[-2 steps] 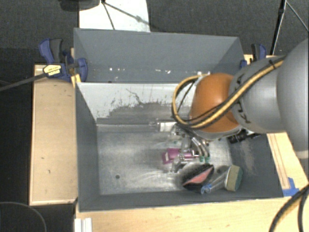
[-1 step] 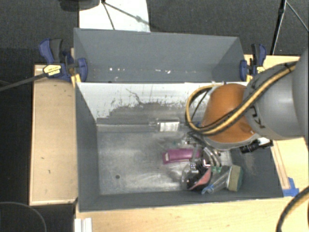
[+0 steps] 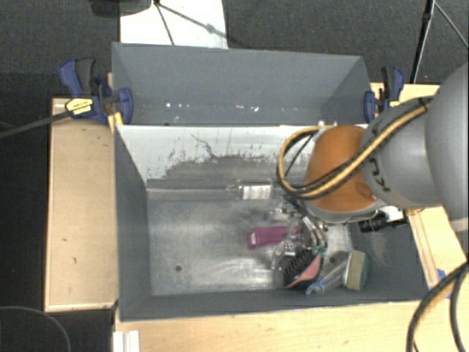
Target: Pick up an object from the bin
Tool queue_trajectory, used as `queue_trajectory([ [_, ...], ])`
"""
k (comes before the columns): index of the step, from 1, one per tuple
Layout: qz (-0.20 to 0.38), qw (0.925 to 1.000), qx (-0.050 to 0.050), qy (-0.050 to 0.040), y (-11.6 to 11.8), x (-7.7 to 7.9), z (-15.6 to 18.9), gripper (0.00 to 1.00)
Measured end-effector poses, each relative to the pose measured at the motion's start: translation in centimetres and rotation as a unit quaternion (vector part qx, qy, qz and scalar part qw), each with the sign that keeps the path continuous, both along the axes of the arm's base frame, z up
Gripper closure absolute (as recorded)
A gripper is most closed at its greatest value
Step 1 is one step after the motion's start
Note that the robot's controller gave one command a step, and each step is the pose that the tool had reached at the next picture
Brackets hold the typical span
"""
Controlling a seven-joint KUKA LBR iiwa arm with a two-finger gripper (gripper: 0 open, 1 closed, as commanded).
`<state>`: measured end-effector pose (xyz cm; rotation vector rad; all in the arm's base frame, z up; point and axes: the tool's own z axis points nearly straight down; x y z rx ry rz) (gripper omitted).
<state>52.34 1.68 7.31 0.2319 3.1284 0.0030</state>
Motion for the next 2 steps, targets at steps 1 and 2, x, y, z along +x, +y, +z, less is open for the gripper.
queue_trajectory([
  [1, -0.089, 0.996, 0.0, -0.0044, 3.19, -1.51, 0.1, 0.0],
  [2, -0.088, 0.9961, 0.0, -0.0075, 3.2, -1.3, 0.35, 1.0],
])
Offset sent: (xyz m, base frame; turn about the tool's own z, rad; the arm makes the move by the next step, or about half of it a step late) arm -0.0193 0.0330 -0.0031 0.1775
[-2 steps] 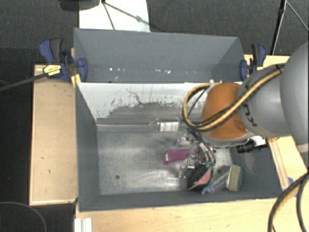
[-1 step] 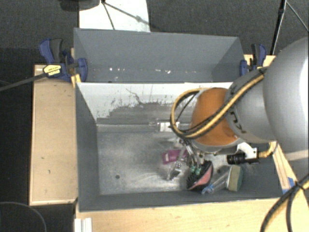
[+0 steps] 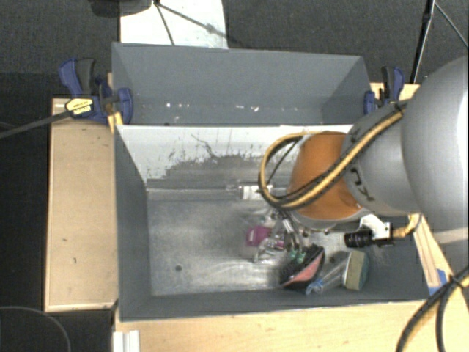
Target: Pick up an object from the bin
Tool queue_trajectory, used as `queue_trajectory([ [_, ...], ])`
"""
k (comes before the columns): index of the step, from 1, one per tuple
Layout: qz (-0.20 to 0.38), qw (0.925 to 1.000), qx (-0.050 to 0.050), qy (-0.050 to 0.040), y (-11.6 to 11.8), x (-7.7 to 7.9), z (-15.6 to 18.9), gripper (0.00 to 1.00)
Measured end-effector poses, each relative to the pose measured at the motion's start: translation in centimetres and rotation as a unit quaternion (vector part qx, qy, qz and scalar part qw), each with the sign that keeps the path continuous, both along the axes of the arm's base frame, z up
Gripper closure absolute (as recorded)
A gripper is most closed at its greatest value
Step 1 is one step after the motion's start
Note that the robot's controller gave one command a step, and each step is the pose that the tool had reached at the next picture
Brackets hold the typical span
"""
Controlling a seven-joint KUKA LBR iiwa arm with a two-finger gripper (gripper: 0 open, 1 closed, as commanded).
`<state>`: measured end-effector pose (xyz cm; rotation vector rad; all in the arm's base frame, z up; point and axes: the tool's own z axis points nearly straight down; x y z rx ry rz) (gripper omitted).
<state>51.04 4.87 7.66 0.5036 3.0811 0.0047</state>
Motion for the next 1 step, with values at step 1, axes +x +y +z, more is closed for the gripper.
queue_trajectory([
  [1, 0.002, 1.0, 0.0, 0.0081, -0.01, 0.08, 0.69, 1.0],
])
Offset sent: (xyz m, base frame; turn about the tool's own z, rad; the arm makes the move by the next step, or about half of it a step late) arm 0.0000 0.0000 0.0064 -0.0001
